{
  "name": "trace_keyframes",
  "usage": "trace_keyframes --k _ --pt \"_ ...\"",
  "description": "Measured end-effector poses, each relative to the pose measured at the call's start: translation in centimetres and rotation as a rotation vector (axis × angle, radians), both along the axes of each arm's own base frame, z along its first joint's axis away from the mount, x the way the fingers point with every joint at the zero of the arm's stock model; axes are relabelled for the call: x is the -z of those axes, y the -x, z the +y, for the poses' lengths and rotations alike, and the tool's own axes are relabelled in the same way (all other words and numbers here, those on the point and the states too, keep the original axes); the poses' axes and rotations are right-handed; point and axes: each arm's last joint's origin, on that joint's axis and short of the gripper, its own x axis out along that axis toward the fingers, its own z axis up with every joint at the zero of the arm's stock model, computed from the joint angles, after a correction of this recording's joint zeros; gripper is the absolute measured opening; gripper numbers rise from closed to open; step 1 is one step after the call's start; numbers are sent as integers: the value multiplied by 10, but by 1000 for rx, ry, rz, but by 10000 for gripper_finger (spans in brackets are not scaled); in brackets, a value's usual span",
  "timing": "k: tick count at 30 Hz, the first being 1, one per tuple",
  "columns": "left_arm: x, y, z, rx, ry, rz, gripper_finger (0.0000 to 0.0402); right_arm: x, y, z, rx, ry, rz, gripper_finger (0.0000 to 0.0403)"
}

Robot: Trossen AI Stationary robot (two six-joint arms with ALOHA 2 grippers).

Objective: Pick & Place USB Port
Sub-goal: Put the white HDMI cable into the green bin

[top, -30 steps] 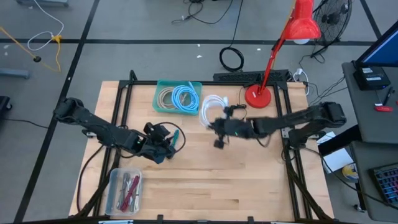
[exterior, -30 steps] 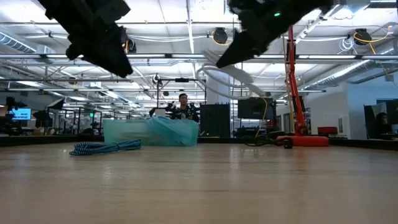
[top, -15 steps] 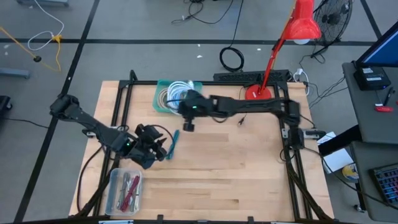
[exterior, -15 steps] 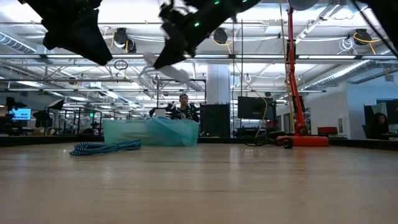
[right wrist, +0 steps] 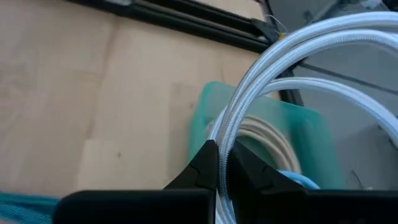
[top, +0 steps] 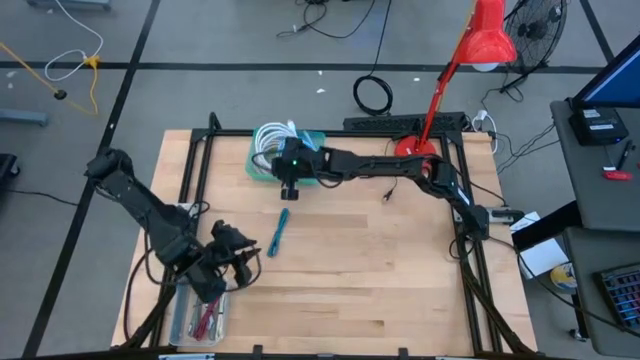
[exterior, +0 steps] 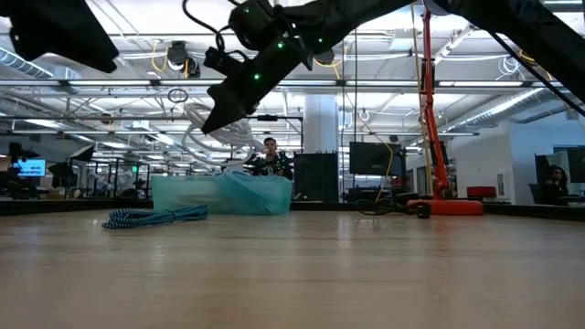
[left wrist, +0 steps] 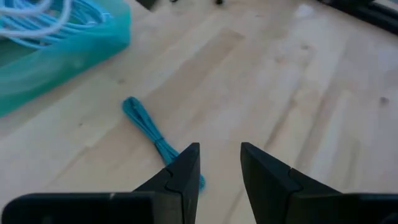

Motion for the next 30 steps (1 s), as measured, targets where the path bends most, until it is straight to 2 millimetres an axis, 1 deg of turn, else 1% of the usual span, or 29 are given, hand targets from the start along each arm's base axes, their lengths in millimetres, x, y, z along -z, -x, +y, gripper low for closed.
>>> trace_keyframes --k 5,9,17,20,25,27,30 --pt "3 6 -16 48 -6 -35 120 -1 4 -22 -2 -58 -26 7" --pt "7 7 -23 69 -15 -37 120 -1 7 -35 15 -88 -37 7" --pt "9 7 -25 83 -31 -28 120 -4 7 -42 16 -123 -86 7" --pt "9 7 -25 88 -37 -26 120 6 2 -43 25 -129 -93 7" --pt "8 6 -27 112 -46 -33 120 27 0 -47 57 -172 -47 7" --pt "8 5 -28 116 -46 -36 120 29 2 -48 65 -180 -18 7" --pt "8 5 -27 117 -48 -35 120 29 2 -50 71 -182 -33 7"
